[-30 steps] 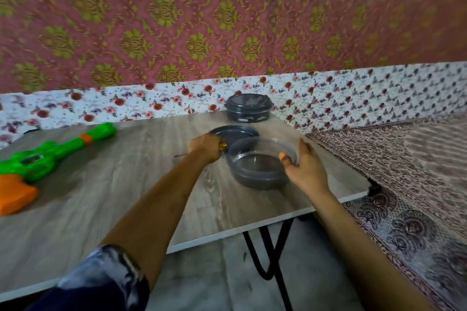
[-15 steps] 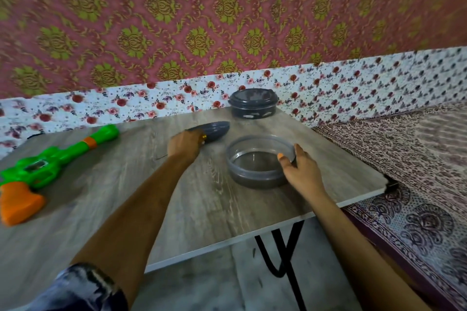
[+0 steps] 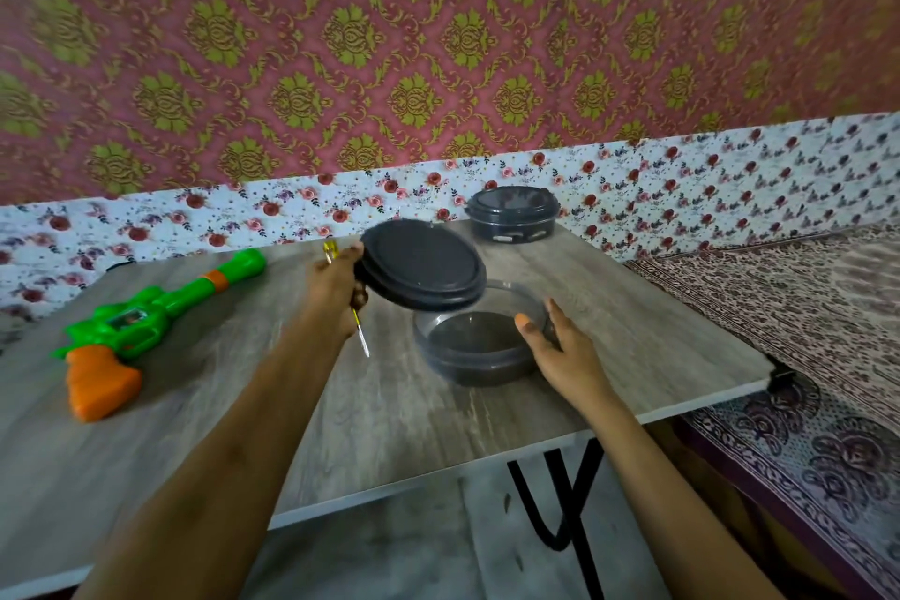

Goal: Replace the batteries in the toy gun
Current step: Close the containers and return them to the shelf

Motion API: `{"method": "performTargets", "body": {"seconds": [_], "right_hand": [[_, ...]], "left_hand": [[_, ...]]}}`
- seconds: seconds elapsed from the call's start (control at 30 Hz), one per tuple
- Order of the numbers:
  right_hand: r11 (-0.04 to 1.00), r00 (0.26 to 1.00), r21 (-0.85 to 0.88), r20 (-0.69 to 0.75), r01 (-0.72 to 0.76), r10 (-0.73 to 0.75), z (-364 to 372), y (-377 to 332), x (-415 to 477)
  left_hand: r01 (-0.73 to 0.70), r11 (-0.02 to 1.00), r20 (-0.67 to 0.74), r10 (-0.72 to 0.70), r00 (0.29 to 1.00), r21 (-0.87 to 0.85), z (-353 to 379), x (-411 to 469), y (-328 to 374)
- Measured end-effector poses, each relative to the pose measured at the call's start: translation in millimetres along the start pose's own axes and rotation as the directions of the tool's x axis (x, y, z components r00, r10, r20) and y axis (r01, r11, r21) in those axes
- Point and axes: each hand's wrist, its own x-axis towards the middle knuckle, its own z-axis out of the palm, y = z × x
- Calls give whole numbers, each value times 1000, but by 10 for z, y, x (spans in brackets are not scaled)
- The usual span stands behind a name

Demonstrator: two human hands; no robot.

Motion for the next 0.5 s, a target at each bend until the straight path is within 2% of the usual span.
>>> {"method": "performTargets", "body": {"seconds": [0.1,0.17,0.33,0.5], "right_hand": [[997,1000,75,23,-23,21,-7,27,-50],[989,999,137,15,-53,51,-2,20,-58],[975,992,185,15,-122,122,13,-28,-92],[970,994,222,-2,-102,105,17,-74,-130]], "left_hand": [[170,984,111,-175,978,54,-104,31,-151],[225,968,140,-239,961,108,-135,-14,-215],[154,941,179,-215,960,302,-105,-80,-271],[46,881,233,-174,957,470,21,-147,-330]]}}
